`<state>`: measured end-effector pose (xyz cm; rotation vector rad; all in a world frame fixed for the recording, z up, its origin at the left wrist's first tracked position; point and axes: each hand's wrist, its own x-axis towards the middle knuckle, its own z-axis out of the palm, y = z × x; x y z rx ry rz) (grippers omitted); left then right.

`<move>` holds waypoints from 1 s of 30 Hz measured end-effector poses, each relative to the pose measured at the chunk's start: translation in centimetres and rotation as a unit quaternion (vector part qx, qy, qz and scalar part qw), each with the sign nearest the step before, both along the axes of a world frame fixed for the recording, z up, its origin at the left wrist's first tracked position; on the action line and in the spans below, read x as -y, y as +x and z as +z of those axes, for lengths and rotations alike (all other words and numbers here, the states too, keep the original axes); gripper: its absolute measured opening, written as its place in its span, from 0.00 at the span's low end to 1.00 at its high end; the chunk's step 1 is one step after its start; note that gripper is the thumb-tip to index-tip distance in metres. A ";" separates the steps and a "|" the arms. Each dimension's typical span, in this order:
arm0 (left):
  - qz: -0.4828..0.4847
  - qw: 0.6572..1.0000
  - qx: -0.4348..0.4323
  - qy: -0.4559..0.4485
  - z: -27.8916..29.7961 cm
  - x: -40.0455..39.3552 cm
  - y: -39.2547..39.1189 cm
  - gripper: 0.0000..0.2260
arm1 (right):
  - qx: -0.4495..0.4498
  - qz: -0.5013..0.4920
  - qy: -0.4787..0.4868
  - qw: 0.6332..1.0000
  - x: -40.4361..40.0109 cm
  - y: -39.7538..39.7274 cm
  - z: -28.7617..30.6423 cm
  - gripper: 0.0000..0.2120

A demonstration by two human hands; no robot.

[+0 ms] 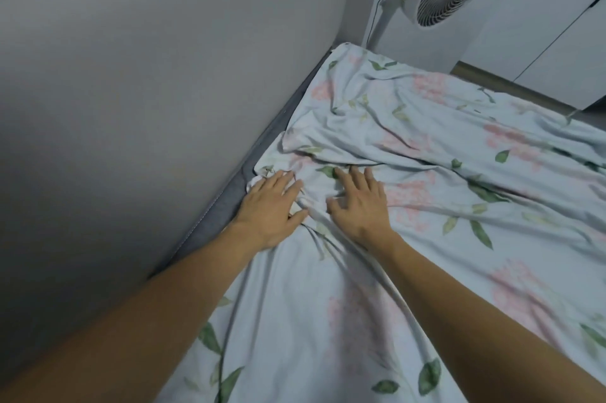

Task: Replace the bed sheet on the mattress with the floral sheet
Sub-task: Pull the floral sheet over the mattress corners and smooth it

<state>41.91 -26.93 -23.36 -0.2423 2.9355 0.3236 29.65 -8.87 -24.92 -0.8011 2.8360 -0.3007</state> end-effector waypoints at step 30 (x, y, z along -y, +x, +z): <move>0.150 0.979 -0.135 0.021 -3.6 -2.1 9.9 0.35 | -0.073 0.110 -0.024 0.991 6.2 2.3 -2.0 0.29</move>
